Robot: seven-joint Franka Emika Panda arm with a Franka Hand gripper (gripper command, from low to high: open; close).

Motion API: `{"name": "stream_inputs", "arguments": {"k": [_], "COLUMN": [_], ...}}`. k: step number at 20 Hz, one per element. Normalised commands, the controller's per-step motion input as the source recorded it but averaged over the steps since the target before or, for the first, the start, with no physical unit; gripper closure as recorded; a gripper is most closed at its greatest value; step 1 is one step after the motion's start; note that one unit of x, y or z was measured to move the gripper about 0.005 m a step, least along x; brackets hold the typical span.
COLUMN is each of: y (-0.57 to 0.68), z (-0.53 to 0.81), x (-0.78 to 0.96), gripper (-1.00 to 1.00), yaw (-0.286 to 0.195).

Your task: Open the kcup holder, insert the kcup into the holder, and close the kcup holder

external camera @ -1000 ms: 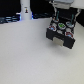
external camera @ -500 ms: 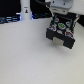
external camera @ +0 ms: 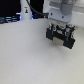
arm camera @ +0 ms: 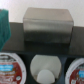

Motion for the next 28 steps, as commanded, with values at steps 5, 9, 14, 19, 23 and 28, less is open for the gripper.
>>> {"name": "stream_inputs", "arguments": {"k": [5, 9, 14, 19, 23, 28], "y": [0.08, 0.21, 0.30, 0.30, 0.32, 0.37], "z": [-0.28, -0.12, 0.00, 0.00, 0.00, 0.00], "x": [-0.21, -0.38, -0.49, -0.54, -0.55, -0.56], "gripper": [-1.00, -1.00, -1.00, -1.00, -1.00, -1.00], "yaw": [0.233, 0.220, 0.194, 0.192, 0.182, 0.165]}}
